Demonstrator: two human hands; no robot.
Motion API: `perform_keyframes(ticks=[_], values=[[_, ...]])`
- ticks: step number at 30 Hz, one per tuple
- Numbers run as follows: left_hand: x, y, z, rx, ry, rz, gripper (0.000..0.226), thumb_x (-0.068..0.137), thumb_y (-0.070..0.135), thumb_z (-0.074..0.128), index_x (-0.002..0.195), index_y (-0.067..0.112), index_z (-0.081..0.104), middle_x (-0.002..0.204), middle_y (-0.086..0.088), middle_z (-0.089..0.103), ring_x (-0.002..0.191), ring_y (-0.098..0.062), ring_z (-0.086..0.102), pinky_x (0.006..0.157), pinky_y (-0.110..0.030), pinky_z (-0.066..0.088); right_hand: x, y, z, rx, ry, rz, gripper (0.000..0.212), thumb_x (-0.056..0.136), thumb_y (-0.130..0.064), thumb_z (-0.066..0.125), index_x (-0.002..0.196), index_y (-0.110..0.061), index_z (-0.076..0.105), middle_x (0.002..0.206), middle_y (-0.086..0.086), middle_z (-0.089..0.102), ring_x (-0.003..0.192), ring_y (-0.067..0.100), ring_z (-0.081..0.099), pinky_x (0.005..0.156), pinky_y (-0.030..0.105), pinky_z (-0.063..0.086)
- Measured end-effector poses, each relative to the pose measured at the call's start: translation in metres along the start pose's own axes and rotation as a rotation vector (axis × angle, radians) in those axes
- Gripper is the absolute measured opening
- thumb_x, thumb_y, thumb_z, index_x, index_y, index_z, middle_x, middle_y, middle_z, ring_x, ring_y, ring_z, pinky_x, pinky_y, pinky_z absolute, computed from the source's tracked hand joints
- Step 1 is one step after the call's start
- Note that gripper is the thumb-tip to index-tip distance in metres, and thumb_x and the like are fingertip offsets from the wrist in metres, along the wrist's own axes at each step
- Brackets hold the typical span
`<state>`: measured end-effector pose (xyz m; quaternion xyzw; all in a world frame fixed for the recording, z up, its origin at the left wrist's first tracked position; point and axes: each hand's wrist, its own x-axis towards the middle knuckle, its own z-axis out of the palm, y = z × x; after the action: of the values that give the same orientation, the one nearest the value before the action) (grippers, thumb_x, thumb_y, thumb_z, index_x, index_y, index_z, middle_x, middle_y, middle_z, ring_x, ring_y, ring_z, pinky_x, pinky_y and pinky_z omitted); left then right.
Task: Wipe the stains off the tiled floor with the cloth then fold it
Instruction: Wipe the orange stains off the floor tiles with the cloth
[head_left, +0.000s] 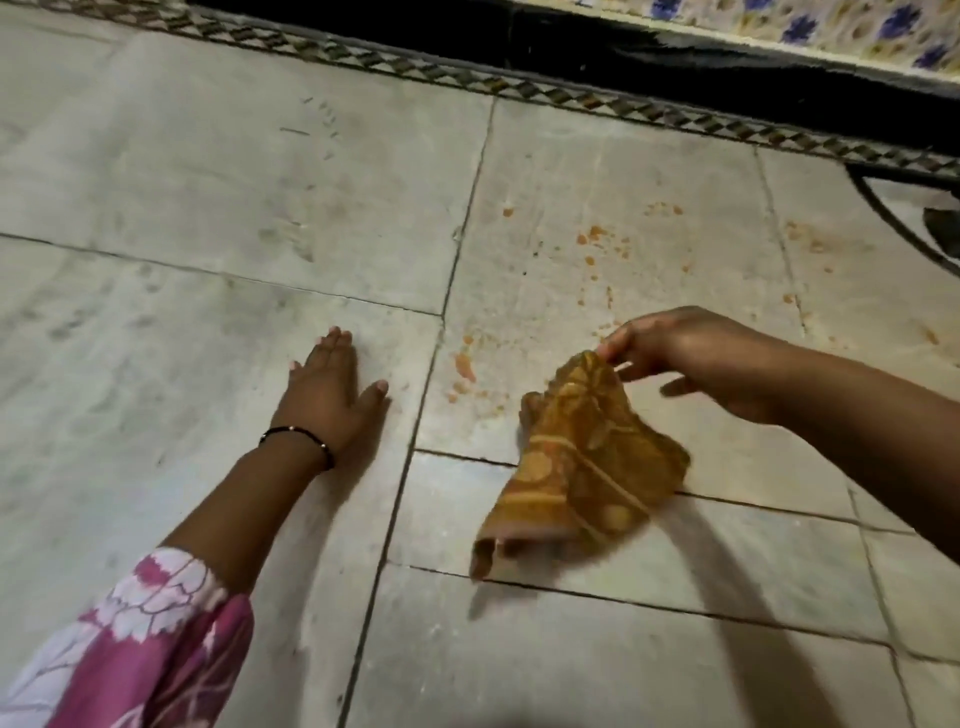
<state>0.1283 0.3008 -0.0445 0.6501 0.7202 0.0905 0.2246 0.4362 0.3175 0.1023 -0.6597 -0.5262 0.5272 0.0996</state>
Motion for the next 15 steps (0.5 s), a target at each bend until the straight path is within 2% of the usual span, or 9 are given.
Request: perform_keyframes(ticks=[2,3,6,9,11,12,14,15], values=[[-0.001,0.000,0.016,0.052,0.029,-0.003,0.077,0.094,0.050,0.036,0.150,0.007,0.008,0.159,-0.010,0.003,0.146,-0.022,0.002,0.117,-0.041,-0.003,0.027,0.005,-0.001,-0.021,0.229,-0.002,0.023,0.092,-0.008,0.047,0.094,-0.011,0.070,0.106,0.004,0.068,0.083,0.006,0.057,0.063,0.021,0.038],[-0.003,0.000,0.023,0.111,0.048,0.004,0.079,0.091,0.055,0.026,0.150,0.006,0.006,0.159,-0.010,0.001,0.146,-0.023,0.001,0.116,-0.041,-0.005,0.034,0.008,0.001,-0.008,0.288,0.008,0.023,0.092,-0.008,0.047,0.094,-0.012,0.070,0.108,0.004,0.068,0.084,0.006,0.057,0.063,0.021,0.037],[-0.006,0.000,0.035,0.216,0.102,0.019,0.083,0.084,0.056,0.005,0.150,0.006,0.000,0.159,-0.012,-0.003,0.146,-0.023,-0.003,0.117,-0.043,-0.006,0.040,0.021,0.012,-0.115,0.327,-0.009,0.021,0.094,-0.016,0.049,0.096,-0.019,0.070,0.114,0.000,0.066,0.103,0.015,0.056,0.079,0.026,0.036],[-0.005,-0.003,0.037,0.226,0.118,0.040,0.081,0.086,0.056,0.005,0.150,0.006,0.001,0.159,-0.012,-0.003,0.146,-0.023,-0.003,0.117,-0.042,-0.006,0.040,0.038,0.040,-0.302,0.371,-0.071,0.029,0.094,-0.031,0.050,0.120,-0.023,0.061,0.133,-0.001,0.056,0.119,0.017,0.051,0.087,0.023,0.033],[-0.005,-0.008,0.039,0.239,0.131,0.077,0.081,0.088,0.056,0.008,0.150,0.004,0.004,0.158,-0.014,-0.001,0.146,-0.024,-0.002,0.117,-0.043,-0.004,0.040,0.056,0.073,-0.459,0.401,-0.104,0.051,0.093,-0.048,0.045,0.139,-0.027,0.042,0.149,0.000,0.037,0.135,0.021,0.034,0.104,0.033,0.030],[-0.006,-0.011,0.039,0.245,0.132,0.100,0.080,0.089,0.056,0.010,0.149,0.003,0.006,0.158,-0.015,0.001,0.146,-0.025,0.000,0.117,-0.044,-0.003,0.041,0.065,0.092,-0.563,0.398,-0.091,0.065,0.090,-0.059,0.038,0.146,-0.029,0.026,0.156,0.000,0.022,0.142,0.023,0.020,0.112,0.043,0.021],[-0.005,-0.015,0.039,0.257,0.124,0.138,0.079,0.091,0.055,0.014,0.149,0.002,0.009,0.157,-0.017,0.004,0.146,-0.027,0.002,0.117,-0.044,-0.002,0.051,0.075,0.127,-0.741,0.398,-0.020,0.086,0.081,-0.074,0.023,0.150,-0.029,-0.001,0.159,-0.001,-0.003,0.145,0.025,-0.002,0.112,0.057,0.004],[-0.005,-0.016,0.040,0.267,0.112,0.148,0.079,0.091,0.055,0.014,0.149,0.001,0.010,0.157,-0.017,0.005,0.146,-0.027,0.003,0.116,-0.043,-0.003,0.060,0.075,0.140,-0.777,0.429,0.008,0.091,0.077,-0.078,0.019,0.149,-0.027,-0.007,0.159,0.001,-0.007,0.145,0.026,-0.006,0.111,0.061,0.001]])
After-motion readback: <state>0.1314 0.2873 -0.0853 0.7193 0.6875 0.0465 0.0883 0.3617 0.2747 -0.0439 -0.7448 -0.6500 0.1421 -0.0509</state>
